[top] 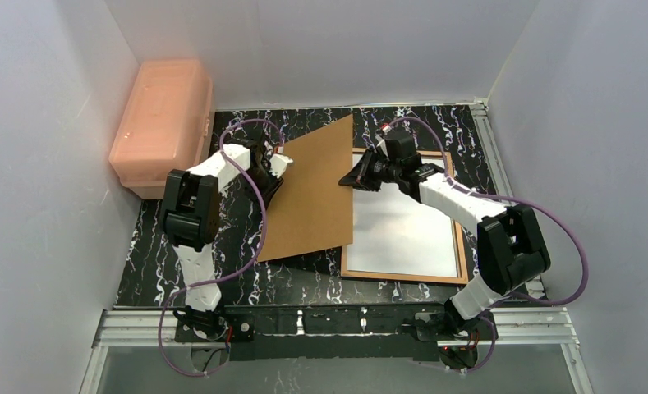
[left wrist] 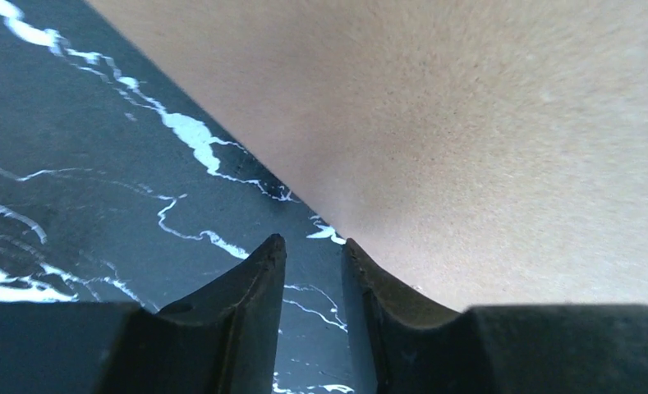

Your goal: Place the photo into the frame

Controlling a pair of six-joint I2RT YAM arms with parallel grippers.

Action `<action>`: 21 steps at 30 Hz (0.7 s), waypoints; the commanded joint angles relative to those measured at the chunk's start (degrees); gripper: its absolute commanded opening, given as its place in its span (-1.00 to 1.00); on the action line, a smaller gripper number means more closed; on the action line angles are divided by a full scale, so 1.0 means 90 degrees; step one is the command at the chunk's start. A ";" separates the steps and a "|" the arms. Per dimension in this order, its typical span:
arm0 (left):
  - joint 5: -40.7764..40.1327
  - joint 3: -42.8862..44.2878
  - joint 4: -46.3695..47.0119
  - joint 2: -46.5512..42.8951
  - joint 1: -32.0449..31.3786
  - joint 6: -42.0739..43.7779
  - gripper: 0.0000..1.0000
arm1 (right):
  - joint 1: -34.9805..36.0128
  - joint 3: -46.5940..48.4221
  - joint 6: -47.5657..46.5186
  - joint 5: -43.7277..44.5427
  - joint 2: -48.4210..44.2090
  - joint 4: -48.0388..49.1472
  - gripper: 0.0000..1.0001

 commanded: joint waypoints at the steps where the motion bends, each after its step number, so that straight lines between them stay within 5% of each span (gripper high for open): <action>1: 0.0407 0.1264 -0.1143 -0.0658 0.0221 -0.0386 -0.29 | 0.0130 0.1045 -0.0808 0.0765 -0.0303 -0.1288 -0.97; 8: 0.1104 0.4884 -0.3080 -0.1356 0.0583 -0.1197 0.50 | 0.1280 0.3031 -0.1582 0.2481 -0.0122 -0.2510 -0.97; 11: 0.1493 0.5839 -0.3354 -0.1684 0.0583 -0.1953 0.62 | 0.2073 0.3500 -0.1866 0.3496 -0.0019 -0.2602 -0.97; 14: 0.1995 0.5729 -0.3011 -0.2324 0.0585 -0.2626 0.94 | 0.2757 0.3753 -0.2327 0.4324 0.0018 -0.2463 -0.97; 21: 0.2360 0.5241 -0.2214 -0.3556 0.0583 -0.3812 0.97 | 0.4172 0.4120 -0.3535 0.6636 0.0224 -0.2077 -0.97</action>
